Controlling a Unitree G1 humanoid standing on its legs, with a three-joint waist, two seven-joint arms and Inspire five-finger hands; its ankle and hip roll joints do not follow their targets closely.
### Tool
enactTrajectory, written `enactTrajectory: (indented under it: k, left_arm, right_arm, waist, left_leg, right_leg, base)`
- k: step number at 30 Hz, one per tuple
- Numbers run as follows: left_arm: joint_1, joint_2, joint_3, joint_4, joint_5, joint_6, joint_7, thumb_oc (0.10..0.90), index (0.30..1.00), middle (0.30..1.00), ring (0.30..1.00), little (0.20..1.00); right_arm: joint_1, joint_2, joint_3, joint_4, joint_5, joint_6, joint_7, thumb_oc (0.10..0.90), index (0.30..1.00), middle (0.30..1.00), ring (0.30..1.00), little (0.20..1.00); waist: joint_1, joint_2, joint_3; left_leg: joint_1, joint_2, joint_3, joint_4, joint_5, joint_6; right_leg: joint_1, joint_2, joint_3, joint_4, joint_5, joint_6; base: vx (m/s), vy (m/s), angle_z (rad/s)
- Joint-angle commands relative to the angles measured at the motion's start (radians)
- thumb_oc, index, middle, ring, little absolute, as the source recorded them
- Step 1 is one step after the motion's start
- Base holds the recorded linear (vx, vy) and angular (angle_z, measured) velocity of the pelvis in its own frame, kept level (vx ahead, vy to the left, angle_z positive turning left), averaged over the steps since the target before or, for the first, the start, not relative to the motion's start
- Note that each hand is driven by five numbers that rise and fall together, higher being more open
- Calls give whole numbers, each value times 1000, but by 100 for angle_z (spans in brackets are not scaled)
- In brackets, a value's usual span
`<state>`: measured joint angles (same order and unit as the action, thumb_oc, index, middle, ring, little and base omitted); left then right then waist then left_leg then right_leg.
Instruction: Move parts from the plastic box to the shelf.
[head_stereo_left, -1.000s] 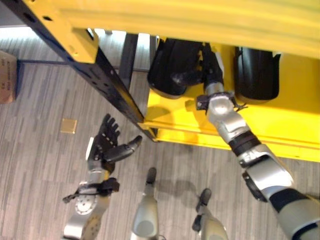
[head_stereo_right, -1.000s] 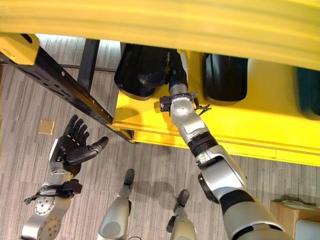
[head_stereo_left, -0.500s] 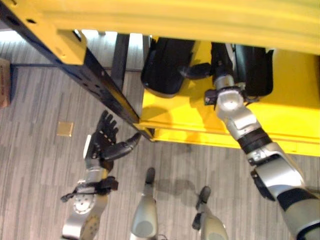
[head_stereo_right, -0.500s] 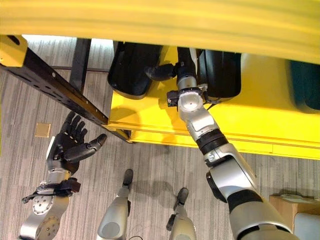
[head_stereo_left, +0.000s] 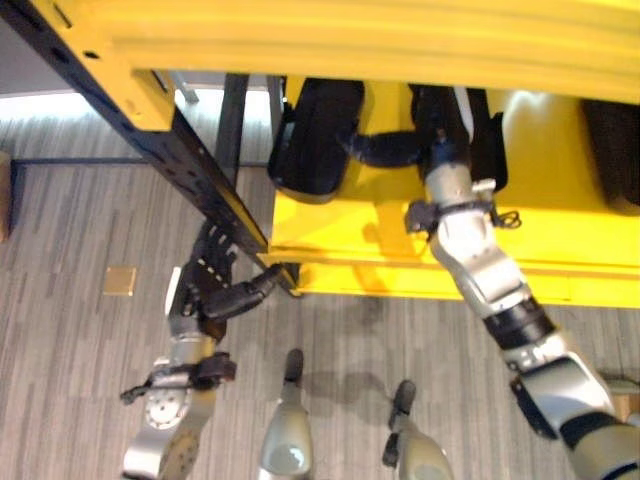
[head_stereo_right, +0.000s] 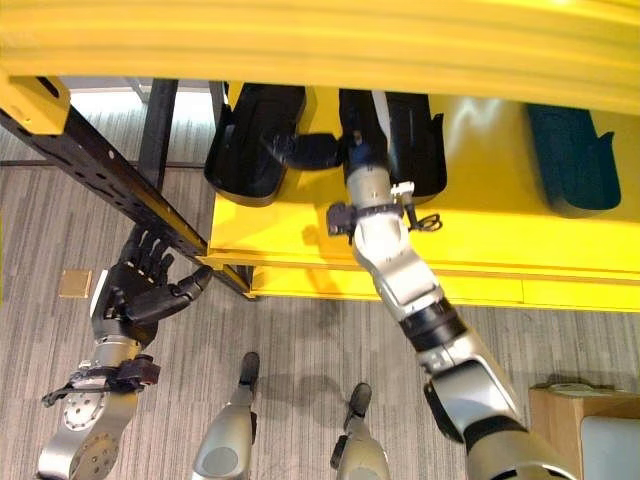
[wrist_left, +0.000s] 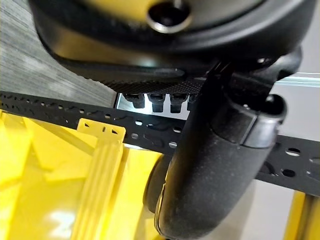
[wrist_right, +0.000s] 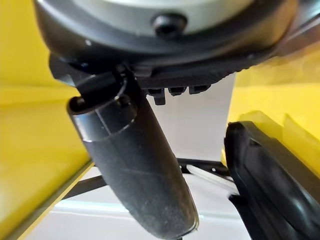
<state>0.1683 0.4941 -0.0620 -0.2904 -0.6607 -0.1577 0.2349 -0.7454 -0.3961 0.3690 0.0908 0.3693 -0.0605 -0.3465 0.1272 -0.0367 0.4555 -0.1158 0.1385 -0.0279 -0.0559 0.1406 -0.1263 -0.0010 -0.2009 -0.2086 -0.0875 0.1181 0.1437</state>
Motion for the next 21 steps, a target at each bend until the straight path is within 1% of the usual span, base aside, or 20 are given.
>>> enactTrajectory:
  k: [1,6,9,15,17,21]
  left_arm:
    - [27,31,49,-116,29,-76,-23,900,1000,1000,1000,1000]
    - [36,38,59,-132,43,-73,-46,900,1000,1000,1000,1000]
    - [50,44,62,-141,37,-69,-67,900,1000,1000,1000,1000]
    - [80,61,47,-145,29,-55,-110,900,1000,1000,1000,1000]
    - [86,87,15,-150,24,-47,-148,900,1000,1000,1000,1000]
    - [75,99,-13,-150,15,-47,-170,900,1000,1000,1000,1000]
  right_arm:
    - [-30,49,-56,-77,48,-157,38,900,1000,1000,1000,1000]
    - [103,56,-55,-165,90,-170,102,900,1000,1000,1000,1000]
    - [178,40,-68,-208,124,-172,140,900,1000,1000,1000,1000]
    - [273,27,-91,-262,153,-180,177,900,1000,1000,1000,1000]
    - [333,20,-104,-283,173,-185,198,900,1000,1000,1000,1000]
    - [404,4,-130,-322,183,-194,205,900,1000,1000,1000,1000]
  waist:
    - [-32,-40,-169]
    - [-52,-35,-199]
    - [-63,-33,-214]
    - [-83,-22,-235]
    - [-102,-13,-250]
    - [-128,-4,-266]
  left_leg:
    - [83,-35,49,-31,-61,77]
    - [102,-23,55,-31,-63,70]
    - [114,-13,59,-31,-65,66]
    - [127,0,71,-31,-65,61]
    - [139,8,81,-31,-64,56]
    - [149,14,94,-31,-66,53]
  right_leg:
    - [34,1,37,18,-21,-2]
    - [51,9,39,19,-28,-3]
    - [59,14,42,19,-33,-5]
    - [63,21,51,24,-39,-7]
    - [65,27,59,27,-43,-7]
    - [68,31,72,28,-46,-7]
  base:
    - [13,-30,1]
    - [4,-6,0]
    - [23,-34,-2]
    - [4,-14,-5]
    - [10,-23,-10]
    - [-1,-9,-8]
